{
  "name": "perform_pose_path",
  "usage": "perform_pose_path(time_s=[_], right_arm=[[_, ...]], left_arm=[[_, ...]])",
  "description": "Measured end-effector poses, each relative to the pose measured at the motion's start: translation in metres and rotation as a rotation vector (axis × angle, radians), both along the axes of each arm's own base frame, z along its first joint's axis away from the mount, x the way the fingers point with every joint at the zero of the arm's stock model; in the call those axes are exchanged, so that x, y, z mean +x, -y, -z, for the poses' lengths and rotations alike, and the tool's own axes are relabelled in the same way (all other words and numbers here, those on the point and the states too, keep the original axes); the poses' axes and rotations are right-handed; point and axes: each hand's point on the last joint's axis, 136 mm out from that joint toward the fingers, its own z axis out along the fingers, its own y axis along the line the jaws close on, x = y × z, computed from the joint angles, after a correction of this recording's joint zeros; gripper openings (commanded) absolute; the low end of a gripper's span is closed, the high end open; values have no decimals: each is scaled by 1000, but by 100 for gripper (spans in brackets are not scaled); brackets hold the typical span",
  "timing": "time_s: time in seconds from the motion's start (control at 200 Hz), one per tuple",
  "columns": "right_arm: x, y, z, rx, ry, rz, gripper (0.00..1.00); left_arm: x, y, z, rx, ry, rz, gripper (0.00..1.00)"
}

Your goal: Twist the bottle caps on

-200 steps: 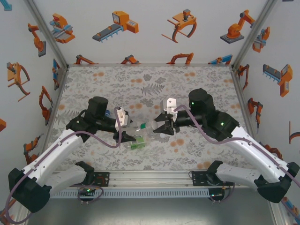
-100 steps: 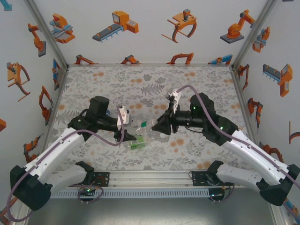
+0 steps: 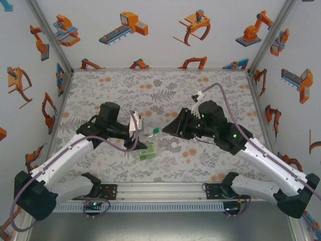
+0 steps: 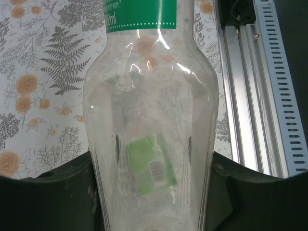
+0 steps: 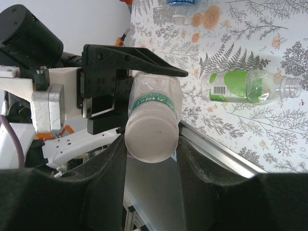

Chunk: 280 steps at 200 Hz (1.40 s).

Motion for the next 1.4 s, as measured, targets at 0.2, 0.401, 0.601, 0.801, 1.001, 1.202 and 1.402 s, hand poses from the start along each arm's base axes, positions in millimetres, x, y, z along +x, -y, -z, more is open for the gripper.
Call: perform_pose_path(time_s=[0.2, 0.401, 0.601, 0.801, 1.001, 1.202, 1.402], right_arm=[[7, 3, -11, -67, 131, -26, 56], [2, 8, -35, -159, 463, -163, 58], [-26, 2, -61, -236, 827, -436, 60], [-59, -6, -65, -230, 1092, -702, 61], [-71, -11, -64, -203, 1195, -807, 53], [-74, -15, -56, -183, 1212, -840, 50], [-72, -20, -51, -172, 1214, -845, 44]], left_arm=[[-3, 3, -3, -15, 11, 21, 0], [-11, 5, -6, -30, 6, 56, 0], [-16, 3, -8, -40, 8, 77, 0], [-21, 3, -11, -54, 1, 97, 0], [-25, 3, -13, -61, -8, 111, 0], [-26, 4, -15, -65, -6, 118, 0], [-26, 4, -15, -63, -9, 118, 0]])
